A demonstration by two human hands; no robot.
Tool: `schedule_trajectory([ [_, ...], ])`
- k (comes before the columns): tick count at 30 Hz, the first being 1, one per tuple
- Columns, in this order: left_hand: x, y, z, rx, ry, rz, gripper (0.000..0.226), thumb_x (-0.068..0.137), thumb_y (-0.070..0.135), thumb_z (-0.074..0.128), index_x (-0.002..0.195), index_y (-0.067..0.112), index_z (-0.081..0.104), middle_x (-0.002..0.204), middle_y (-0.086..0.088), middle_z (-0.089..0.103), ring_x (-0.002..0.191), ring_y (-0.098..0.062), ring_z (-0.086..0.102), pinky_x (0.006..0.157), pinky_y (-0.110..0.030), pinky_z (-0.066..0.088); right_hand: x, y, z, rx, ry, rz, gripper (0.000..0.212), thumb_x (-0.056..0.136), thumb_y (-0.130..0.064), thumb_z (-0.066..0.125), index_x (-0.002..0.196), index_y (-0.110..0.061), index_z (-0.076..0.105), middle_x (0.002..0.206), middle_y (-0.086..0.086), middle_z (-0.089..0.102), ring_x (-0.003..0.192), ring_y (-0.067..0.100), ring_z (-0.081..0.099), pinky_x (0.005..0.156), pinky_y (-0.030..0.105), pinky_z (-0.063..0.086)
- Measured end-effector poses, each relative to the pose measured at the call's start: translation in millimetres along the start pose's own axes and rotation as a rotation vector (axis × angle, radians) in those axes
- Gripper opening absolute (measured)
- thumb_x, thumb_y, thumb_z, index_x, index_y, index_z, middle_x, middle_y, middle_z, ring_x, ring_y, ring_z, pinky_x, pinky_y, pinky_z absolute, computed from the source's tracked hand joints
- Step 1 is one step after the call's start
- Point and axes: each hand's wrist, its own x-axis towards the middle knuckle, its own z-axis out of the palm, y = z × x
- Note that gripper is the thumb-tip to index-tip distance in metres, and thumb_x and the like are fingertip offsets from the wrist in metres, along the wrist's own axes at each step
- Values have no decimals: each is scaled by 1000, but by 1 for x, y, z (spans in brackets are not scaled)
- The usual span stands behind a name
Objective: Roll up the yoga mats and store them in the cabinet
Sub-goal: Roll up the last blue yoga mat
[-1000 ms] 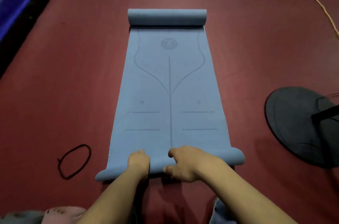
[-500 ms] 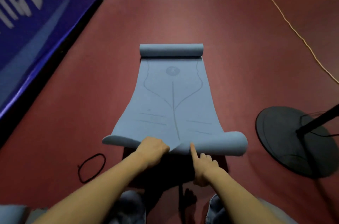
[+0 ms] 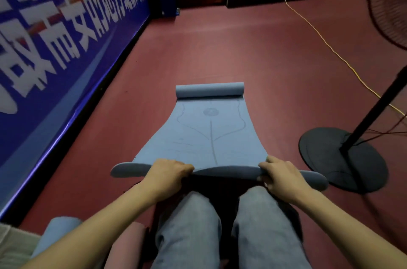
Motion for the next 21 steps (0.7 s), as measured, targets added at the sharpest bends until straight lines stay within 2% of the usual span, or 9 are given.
schedule_trajectory([
  [1, -9, 2, -2, 4, 9, -30, 36, 43, 17, 81, 70, 26, 58, 58, 10, 63, 46, -19, 61, 46, -20, 18, -14, -3, 0, -9, 69, -45, 20, 84, -28, 77, 84, -21, 59, 88, 2, 58, 79, 35, 64, 61, 40, 45],
  [3, -26, 12, -7, 46, 41, -97, 41, 45, 17, 90, 66, 25, 56, 55, 7, 62, 45, -21, 60, 45, -22, 16, -40, -7, 1, -61, 165, -113, 30, 74, -21, 86, 76, -19, 56, 76, 3, 55, 61, 34, 60, 52, 34, 38],
  [6, -47, 31, -19, 16, 86, -172, 28, 65, 24, 89, 71, 24, 61, 59, -2, 65, 51, -30, 63, 45, -27, 27, -70, -11, -11, -78, 237, -148, 26, 78, -17, 82, 78, -17, 56, 77, 4, 55, 59, 36, 58, 52, 35, 40],
  [8, -66, 42, -31, -38, 226, -209, 19, 71, 25, 83, 72, 24, 64, 58, -2, 65, 50, -31, 63, 40, -30, 35, -92, -15, -24, -28, 328, -133, 20, 83, -14, 76, 81, -15, 57, 80, 5, 53, 61, 37, 55, 55, 36, 39],
  [10, -94, 60, -49, -149, 396, -217, 8, 79, 30, 65, 76, 24, 68, 63, 2, 67, 54, -29, 67, 41, -32, 45, -122, -23, -40, 14, 417, -138, 9, 88, -16, 67, 84, -13, 60, 82, 5, 52, 62, 35, 51, 57, 36, 38],
  [13, -149, 92, -65, -282, 539, -211, 27, 85, 33, 53, 88, 20, 76, 81, 4, 75, 71, -25, 69, 56, -34, 51, -180, -38, -52, 97, 416, -176, 20, 96, -24, 52, 92, -10, 66, 86, 4, 53, 67, 31, 51, 61, 41, 42],
  [17, -228, 134, -67, -404, 662, -174, 18, 88, 26, 62, 97, 16, 74, 90, 3, 73, 82, -16, 62, 72, -35, 46, -263, -62, -64, 163, 375, -248, 24, 100, -30, 50, 94, -16, 67, 87, -3, 51, 72, 22, 51, 64, 36, 40],
  [19, -260, 152, -68, -434, 652, -145, 15, 88, 24, 63, 98, 16, 73, 90, 3, 71, 84, -14, 61, 74, -36, 45, -294, -70, -67, 179, 351, -284, 24, 100, -32, 51, 94, -18, 69, 87, -5, 51, 74, 19, 50, 65, 35, 39],
  [21, -285, 166, -57, -455, 560, -138, 13, 93, 30, 60, 100, 23, 67, 90, 6, 69, 83, -15, 61, 74, -36, 44, -313, -72, -60, 224, 303, -295, 24, 100, -34, 51, 95, -19, 69, 88, -6, 52, 75, 18, 52, 64, 36, 41],
])
